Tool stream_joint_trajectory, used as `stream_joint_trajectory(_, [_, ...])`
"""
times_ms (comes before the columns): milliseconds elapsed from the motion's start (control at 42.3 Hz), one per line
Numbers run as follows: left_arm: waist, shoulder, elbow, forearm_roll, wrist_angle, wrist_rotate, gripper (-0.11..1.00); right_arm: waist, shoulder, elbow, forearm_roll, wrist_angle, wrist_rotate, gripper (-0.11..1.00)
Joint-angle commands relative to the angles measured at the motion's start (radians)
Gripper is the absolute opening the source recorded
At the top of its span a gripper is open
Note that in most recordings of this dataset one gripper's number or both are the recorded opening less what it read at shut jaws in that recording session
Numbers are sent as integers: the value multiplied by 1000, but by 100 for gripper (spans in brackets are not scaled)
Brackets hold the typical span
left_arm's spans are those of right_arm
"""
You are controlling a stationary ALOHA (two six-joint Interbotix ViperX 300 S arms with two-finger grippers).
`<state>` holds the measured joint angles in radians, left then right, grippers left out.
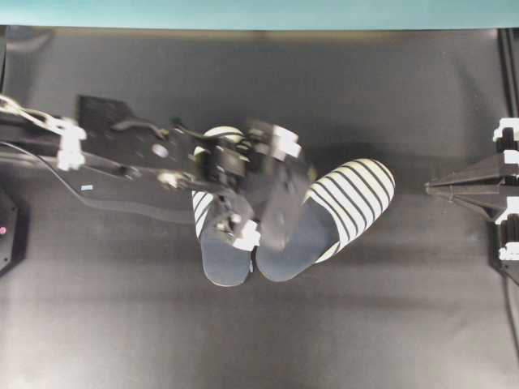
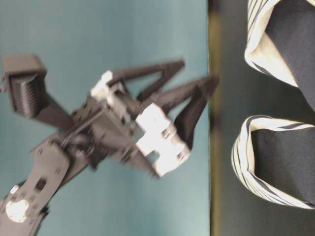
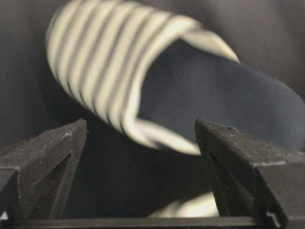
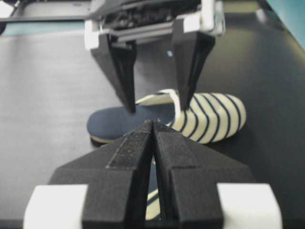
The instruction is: Arrange the slippers with the left arm.
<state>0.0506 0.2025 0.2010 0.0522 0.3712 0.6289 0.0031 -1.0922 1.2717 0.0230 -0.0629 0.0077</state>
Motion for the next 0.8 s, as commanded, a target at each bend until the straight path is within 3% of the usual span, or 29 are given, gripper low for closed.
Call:
stream_joint_trajectory(0, [2,35,-40,3,-49,46,89,3,3,-6,2,-12,6,1])
stream_joint_trajectory(307, [8,199,-132,3,-95,110,89,3,3,0,2,-21,5,1])
stream_joint_trajectory(590, [26,281,-166,3,-91,101,86,3,0,6,2,-25,5,1])
stream_joint_trajectory(709, [26,281,-160,3,-89,100,79,3,-5,9,2,-23,5,1])
stream_joint_trajectory(779, [21,281,-163,3,-89,95,65,3,-5,11,2,-23,5,1])
